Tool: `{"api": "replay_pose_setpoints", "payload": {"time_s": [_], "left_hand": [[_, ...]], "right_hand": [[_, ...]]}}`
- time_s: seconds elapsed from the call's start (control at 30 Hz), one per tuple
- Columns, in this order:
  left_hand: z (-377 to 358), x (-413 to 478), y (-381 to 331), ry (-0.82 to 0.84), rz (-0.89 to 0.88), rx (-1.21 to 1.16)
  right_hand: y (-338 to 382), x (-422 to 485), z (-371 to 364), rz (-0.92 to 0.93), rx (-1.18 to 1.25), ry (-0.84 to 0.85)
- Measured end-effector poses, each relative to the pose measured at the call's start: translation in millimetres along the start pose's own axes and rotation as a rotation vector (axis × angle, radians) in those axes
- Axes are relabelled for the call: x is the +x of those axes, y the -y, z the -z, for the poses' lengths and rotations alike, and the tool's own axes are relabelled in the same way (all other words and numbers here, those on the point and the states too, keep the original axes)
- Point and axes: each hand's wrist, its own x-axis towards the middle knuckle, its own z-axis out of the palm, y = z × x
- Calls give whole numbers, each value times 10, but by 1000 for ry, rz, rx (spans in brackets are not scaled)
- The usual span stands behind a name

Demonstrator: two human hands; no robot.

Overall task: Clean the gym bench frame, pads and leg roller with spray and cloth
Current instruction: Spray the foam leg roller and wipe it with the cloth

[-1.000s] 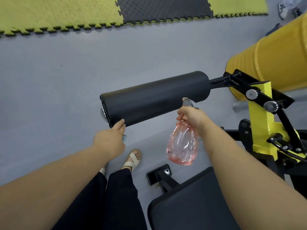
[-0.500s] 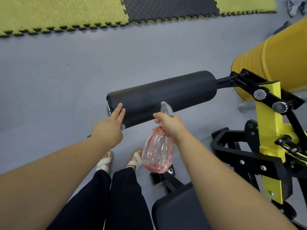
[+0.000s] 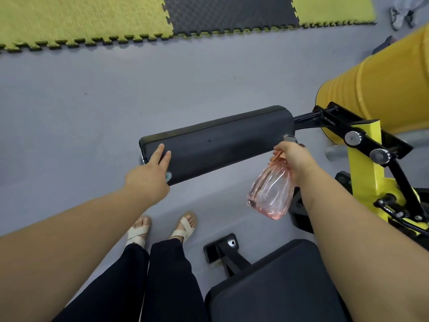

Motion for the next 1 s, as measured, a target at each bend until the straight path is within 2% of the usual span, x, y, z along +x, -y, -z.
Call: {"api": "replay_pose_setpoints", "payload": {"time_s": [0.1, 0.27, 0.37, 0.47, 0.63, 0.73, 1.0], "left_hand": [[-11, -32, 41, 35, -18, 43], [-108, -203, -14, 66, -57, 113], [-153, -261, -25, 64, -70, 138], [-115, -239, -6, 38, -85, 69], [33, -163, 25, 57, -117, -16], [35, -187, 8, 75, -127, -6], [66, -191, -82, 82, -68, -87]], "right_hand": [[-78, -115, -197, -15, 9, 86], [-282, -414, -733, 37, 11, 351], [-362, -625, -1029, 47, -81, 441], [-397, -660, -1130, 11, -78, 410], [-307, -440, -764, -33, 177, 160], [-195, -315, -447, 7, 167, 38], [-242, -297, -108, -10, 228, 96]]}}
